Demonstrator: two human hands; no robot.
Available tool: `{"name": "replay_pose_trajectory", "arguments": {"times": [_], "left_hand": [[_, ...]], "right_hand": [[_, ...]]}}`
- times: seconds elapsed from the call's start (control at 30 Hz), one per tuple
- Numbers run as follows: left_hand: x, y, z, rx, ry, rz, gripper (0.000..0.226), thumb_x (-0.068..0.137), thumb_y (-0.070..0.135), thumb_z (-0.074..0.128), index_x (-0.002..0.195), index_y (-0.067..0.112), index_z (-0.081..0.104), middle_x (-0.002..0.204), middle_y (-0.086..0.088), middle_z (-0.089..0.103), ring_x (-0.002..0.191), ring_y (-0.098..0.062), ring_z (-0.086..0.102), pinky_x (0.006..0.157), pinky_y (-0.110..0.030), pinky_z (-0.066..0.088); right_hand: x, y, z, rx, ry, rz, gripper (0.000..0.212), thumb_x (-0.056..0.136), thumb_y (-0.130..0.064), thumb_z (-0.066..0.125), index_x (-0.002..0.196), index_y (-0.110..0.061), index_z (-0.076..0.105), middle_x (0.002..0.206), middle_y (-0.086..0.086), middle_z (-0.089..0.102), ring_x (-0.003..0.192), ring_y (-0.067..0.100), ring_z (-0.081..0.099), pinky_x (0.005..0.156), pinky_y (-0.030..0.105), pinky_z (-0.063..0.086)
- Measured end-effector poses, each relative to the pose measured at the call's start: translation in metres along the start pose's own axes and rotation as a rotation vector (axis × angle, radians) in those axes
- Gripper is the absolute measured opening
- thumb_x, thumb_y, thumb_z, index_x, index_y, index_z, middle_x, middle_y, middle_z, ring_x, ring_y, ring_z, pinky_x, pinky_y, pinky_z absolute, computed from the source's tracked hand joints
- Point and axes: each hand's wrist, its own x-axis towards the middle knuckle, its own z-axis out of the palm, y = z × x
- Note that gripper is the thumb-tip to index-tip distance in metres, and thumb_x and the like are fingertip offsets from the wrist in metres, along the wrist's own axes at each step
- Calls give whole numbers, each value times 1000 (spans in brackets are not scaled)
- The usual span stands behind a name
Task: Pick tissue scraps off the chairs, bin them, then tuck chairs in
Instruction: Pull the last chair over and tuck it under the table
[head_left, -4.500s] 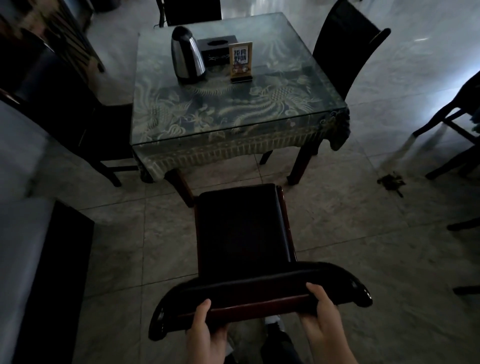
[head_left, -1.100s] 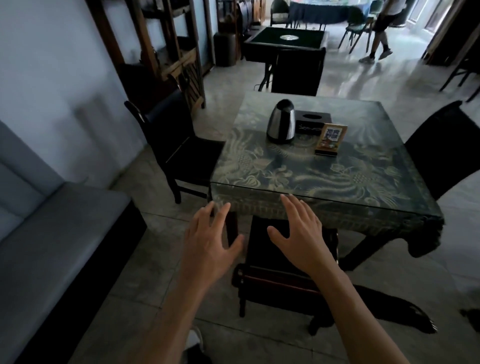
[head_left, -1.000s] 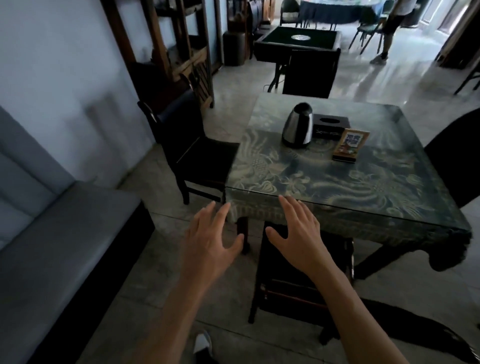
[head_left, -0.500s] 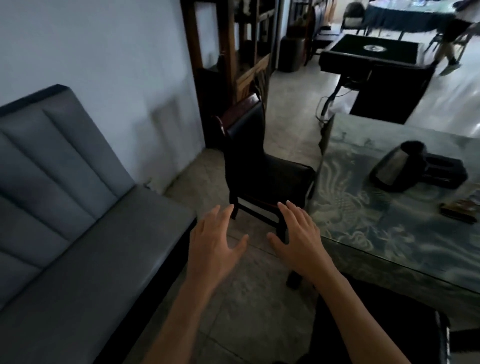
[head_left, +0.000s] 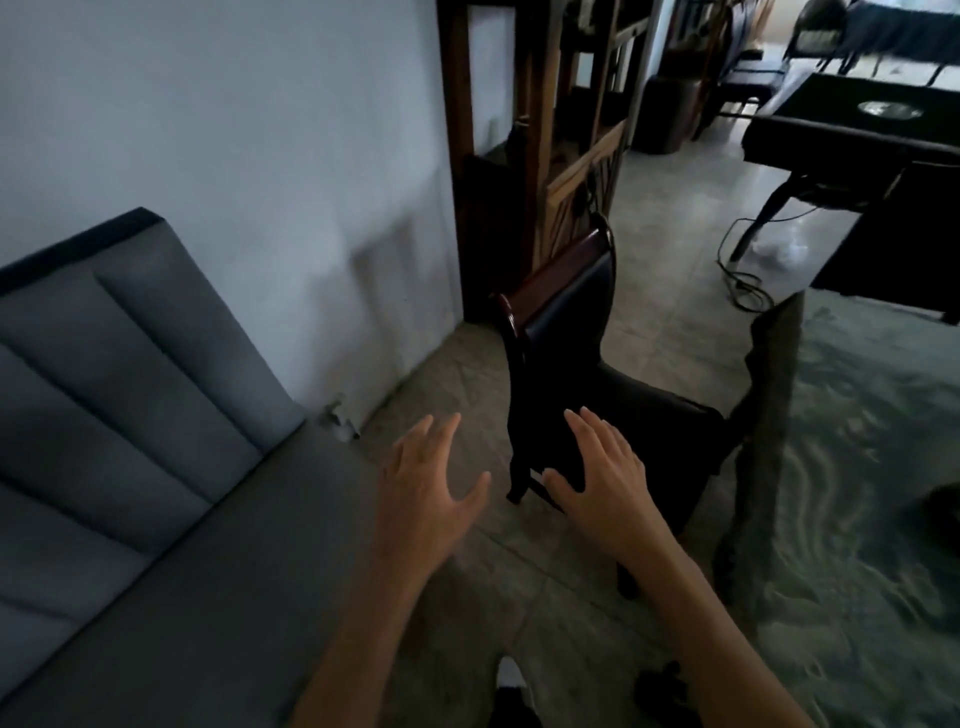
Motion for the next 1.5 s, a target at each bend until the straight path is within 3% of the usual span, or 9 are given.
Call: {"name": "replay_pose_trajectory", "arguments": {"times": [0.43,0.9,1.2,1.5], "left_hand": [[244,-42,31,24,-11,-26,76,86,60,54,151,33,26,155,-6,34,141,-23,30,111,-46,36],[516,-106,73,31,-94,111,73,87,54,60,149,23,38,151,-9,41,138,-28,37,108,-46,37],[624,-104,102,18,-147,224,75,85,67,40,150,33,26,153,-5,35,139,-24,32,107,-44,37],[719,-72,164,-3,-291,389,75,87,65,46,151,33,23,158,-4,28,144,-24,26,112,-46,33]], "right_hand": [[242,-12,10,20,-40,-39,77,91,-55,51,153,-35,10,164,-6,7,151,20,2,119,44,9],[495,-39,30,17,36,78,78,90,-47,56,153,-33,13,164,-4,10,150,22,8,118,47,14],[580,-25,25,31,121,160,77,88,-49,54,151,-34,12,163,-5,12,150,20,6,117,44,12],[632,25,23,61,264,380,77,91,-47,56,154,-26,18,164,-2,15,151,21,7,120,48,15]]}}
